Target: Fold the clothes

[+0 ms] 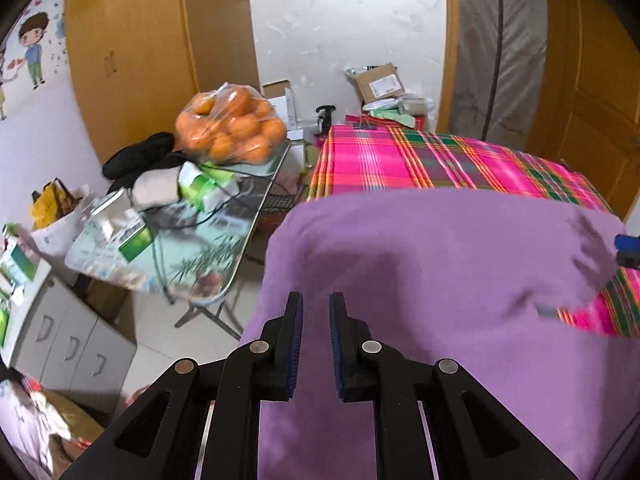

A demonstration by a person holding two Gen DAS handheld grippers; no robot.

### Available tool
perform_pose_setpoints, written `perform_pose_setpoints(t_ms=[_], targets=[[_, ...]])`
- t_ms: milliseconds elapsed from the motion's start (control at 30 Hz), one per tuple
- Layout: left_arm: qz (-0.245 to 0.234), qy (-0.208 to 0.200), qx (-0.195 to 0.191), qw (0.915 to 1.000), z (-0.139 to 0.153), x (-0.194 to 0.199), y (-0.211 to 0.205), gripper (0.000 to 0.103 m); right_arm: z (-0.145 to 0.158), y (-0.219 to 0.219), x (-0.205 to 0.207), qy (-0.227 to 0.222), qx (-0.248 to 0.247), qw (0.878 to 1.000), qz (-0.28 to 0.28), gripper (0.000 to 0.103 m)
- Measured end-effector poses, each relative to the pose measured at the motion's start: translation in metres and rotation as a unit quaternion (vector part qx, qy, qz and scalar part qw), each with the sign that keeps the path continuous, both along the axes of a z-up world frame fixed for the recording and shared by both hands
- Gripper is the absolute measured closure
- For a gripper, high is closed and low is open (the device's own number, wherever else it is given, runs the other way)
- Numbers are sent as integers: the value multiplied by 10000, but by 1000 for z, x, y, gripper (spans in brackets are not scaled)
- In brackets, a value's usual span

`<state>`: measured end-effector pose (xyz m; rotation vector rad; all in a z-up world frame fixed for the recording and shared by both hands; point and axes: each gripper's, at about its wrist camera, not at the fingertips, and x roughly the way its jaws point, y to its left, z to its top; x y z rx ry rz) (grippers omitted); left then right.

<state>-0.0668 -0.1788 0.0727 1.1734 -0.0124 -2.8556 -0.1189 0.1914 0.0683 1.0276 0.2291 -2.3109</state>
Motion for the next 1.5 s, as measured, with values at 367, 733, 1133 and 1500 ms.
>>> perform_pose_setpoints(t_ms=[367,733,1133,1500], targets=[[599,109,680,9958,-34,120,-49,89,-11,14,161,112,24,9996,259,62],[858,105,1628,9829,-58,141,-84,84,-77,-33,252,256,947,9899,1027,63],[982,41,1853,9778,-68,106,-77,87,-78,-37,243,322,861,9909,987,95],[1197,483,1821,9748,-56,133,-86,98,-71,-37,251,382,870,9888,1148,99]])
